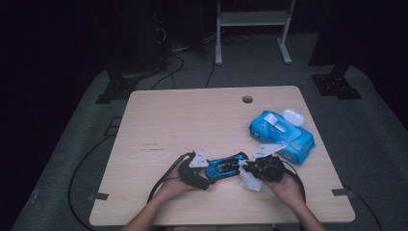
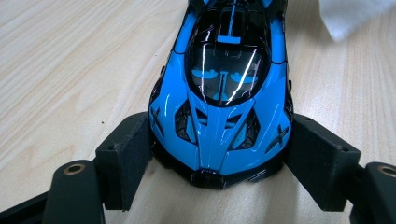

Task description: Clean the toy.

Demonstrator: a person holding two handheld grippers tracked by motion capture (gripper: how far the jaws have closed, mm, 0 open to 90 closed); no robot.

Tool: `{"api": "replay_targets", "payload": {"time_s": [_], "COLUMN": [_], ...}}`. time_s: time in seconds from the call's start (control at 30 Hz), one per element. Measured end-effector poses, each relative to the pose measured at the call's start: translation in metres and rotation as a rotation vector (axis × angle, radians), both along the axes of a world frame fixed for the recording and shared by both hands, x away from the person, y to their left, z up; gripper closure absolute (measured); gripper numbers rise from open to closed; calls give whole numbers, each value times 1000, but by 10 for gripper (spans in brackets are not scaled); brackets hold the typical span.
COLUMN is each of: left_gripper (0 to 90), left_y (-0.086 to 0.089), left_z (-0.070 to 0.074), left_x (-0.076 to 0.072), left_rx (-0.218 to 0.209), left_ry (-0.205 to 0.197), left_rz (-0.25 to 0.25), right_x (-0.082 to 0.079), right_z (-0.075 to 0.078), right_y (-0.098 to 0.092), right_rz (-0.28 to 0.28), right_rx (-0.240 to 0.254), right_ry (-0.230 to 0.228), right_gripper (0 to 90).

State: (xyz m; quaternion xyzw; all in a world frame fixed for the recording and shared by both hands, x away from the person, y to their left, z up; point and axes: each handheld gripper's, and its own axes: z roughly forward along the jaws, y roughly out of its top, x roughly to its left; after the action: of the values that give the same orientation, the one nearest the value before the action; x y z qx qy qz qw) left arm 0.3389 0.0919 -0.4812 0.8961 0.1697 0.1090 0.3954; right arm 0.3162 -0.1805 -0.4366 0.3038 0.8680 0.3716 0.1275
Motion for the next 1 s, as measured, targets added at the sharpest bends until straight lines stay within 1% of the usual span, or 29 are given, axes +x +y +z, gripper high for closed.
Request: {"api": "replay_targets", "payload": {"time_s": [0.03,0.07,0.1,0.17,0.2,0.27,0.33,0.37,0.43,0.47,0.57,0.6,0.63,0.67,0.7,0.73,0.77,0.87,0.9,0.93,0.97,1.0], "left_gripper": [254,254,254,254,254,254,254,254,254,254,254,254,254,254,254,254,254,254,254,254,255,255], "left_y": [0,0,0,0,0,0,0,0,0,0,0,0,0,0,0,0,0,0,0,0,0,0], "left_z": [0,0,0,0,0,0,-1,0,0,0,0,0,0,0,0,0,0,0,0,0,0,0], "left_x": [0,0,0,0,0,0,0,0,0,0,0,0,0,0,0,0,0,0,0,0,0,0], "left_rx": [1,1,1,0,-1,-4,-6,-6,-3,-1,1,0,-3,-5,-4,-4,-1,-4,-3,-2,-1,-2], "left_ry": [-1,-1,-1,-2,-1,-1,0,-1,-2,-2,-2,-2,-1,0,-1,-1,-1,1,0,-2,2,2], "left_rz": [0,1,0,-2,-3,-2,-1,-1,0,0,1,1,2,2,1,2,0,0,-2,-2,0,1], "right_x": [0,0,-1,-1,-1,0,1,2,2,3,5,12,12,20,20,22,27,37,44,44,47,49], "right_z": [-3,-3,-6,-6,-5,0,4,7,9,8,-1,-1,-1,2,2,3,5,5,0,0,-4,-7], "right_y": [12,12,16,14,9,-3,-10,-12,-12,-9,-2,-8,-8,-12,-12,-13,-11,2,12,12,13,11], "right_rz": [37,37,46,39,23,-19,-45,-60,-60,-47,-30,-70,-70,-113,-113,-116,-116,-104,-98,-98,-94,-89], "right_rx": [-28,-28,-66,-66,-69,-48,-46,-36,-15,-18,-68,-50,-50,-43,-43,-30,6,29,-14,-14,-38,-28], "right_ry": [-4,-4,-25,-28,-32,-39,-51,-62,-63,-59,-43,-33,-33,-46,-46,-45,-37,-29,-29,-29,-26,-29], "right_gripper": [805,805,806,806,806,806,806,806,806,806,806,806,806,806,806,806,806,806,805,805,804,804]}}
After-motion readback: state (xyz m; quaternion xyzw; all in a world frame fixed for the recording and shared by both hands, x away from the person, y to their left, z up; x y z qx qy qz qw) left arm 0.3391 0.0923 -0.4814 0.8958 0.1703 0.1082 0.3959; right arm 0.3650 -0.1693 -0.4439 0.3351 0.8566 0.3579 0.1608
